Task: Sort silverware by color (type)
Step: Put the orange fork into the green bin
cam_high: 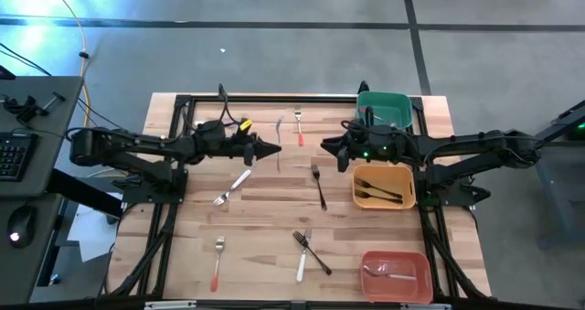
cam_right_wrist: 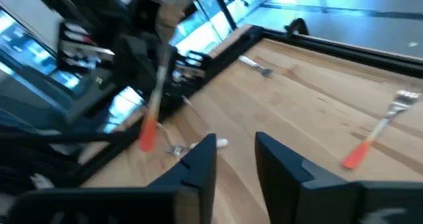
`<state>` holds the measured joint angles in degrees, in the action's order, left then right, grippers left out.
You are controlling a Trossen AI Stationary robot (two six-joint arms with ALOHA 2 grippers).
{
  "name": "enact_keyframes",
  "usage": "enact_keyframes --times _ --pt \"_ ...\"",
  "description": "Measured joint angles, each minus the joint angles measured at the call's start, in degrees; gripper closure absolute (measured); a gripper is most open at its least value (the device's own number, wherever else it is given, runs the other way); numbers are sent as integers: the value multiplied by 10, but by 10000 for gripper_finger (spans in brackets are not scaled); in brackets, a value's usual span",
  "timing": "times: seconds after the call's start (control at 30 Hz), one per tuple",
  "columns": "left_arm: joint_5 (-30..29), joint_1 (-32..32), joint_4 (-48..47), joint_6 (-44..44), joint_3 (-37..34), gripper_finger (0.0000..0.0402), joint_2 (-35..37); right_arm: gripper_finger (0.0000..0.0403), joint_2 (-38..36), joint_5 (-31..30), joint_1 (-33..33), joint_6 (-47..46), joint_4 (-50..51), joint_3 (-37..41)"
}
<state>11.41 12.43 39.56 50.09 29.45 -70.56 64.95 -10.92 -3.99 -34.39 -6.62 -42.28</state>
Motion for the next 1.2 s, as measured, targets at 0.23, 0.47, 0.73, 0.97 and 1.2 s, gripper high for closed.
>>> enact_keyframes --times 0.23,0.47,0.73,0.97,1.2 --pt "0 0 66 8 0 401 -33 271 0 9 0 -51 -43 0" --pt "0 3 81 12 0 401 -33 253 0 13 0 -78 -80 0" --pt "-1 16 119 19 1 401 -33 227 5 6 0 -93 -117 0" --pt "-1 19 133 24 1 401 -33 186 39 6 0 -134 -183 -1" --pt "-1 18 140 24 1 401 -33 175 100 17 0 -168 -254 -8"
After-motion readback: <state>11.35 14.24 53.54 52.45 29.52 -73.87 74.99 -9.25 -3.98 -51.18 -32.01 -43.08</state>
